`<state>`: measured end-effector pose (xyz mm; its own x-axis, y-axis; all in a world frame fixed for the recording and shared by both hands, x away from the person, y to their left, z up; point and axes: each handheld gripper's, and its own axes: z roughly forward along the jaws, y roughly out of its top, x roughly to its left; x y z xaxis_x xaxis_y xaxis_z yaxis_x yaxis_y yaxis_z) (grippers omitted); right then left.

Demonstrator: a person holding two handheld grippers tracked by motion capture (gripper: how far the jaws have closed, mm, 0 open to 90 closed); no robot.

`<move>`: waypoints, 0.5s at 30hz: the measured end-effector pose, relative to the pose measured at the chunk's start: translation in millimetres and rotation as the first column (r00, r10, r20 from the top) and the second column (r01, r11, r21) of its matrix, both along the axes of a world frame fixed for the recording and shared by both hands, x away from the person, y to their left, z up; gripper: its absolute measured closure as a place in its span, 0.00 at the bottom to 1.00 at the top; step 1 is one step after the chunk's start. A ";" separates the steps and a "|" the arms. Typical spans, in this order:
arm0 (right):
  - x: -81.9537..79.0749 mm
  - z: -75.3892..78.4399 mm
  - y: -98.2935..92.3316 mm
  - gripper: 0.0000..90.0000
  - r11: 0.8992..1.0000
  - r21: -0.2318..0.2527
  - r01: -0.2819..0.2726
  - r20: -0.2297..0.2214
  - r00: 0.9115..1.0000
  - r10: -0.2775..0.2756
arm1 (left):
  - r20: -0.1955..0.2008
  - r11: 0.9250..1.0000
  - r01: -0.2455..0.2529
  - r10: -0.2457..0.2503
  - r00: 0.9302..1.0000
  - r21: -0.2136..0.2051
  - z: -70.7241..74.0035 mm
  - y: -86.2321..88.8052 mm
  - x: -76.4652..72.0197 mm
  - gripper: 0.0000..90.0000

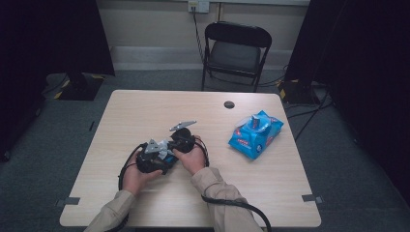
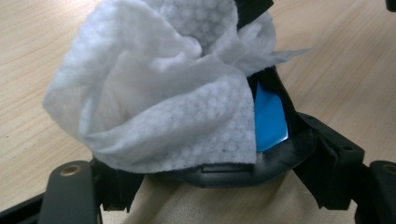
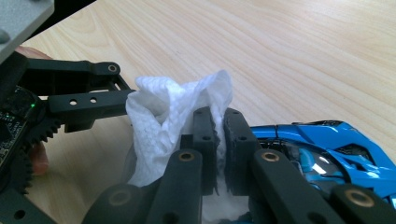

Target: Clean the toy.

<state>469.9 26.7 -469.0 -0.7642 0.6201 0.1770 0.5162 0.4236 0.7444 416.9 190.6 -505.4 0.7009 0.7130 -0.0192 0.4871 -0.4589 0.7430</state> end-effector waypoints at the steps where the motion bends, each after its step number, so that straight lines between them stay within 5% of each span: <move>1: 0.3 -0.1 -0.6 0.95 1.000 0.002 0.001 0.000 1.000 -0.001 | 0.000 1.000 0.000 0.000 1.000 0.000 0.0 0.0 0.0 0.27; 15: 6.5 0.1 -10.8 0.95 0.999 0.022 0.035 -0.004 0.999 -0.035 | 0.003 1.000 -0.002 0.002 1.000 -0.002 -0.3 -0.2 0.0 0.27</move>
